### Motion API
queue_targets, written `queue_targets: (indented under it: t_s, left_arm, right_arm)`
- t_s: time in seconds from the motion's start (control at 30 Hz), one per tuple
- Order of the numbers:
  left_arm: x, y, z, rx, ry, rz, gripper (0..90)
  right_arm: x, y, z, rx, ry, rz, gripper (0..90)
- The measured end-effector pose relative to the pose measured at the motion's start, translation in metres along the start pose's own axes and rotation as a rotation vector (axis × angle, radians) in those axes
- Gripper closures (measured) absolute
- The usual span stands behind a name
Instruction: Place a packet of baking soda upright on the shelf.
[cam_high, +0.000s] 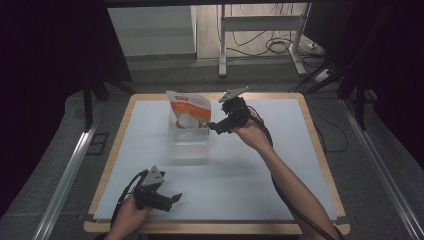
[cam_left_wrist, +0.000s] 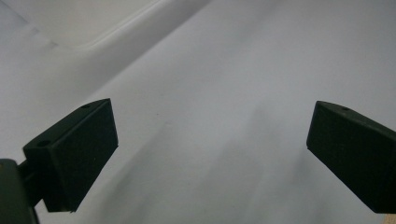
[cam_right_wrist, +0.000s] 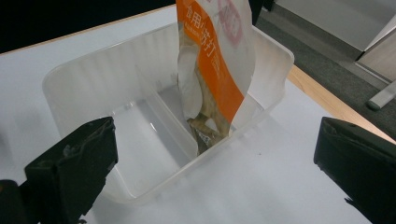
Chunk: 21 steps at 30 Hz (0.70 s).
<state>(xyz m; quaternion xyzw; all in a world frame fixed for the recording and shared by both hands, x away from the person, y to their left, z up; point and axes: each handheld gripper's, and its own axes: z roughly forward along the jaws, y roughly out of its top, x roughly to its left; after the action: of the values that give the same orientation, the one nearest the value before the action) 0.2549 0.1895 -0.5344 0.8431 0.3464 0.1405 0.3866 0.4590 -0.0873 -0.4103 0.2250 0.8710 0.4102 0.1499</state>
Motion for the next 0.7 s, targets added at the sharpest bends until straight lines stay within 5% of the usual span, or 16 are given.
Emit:
queue_targets:
  t_s: [0.7]
  left_arm:
    - [-0.001, 0.001, 0.000, 0.013, 0.001, -0.001, 2.3]
  right_arm:
    - [0.016, -0.031, -0.020, -0.007, -0.002, -0.017, 0.0]
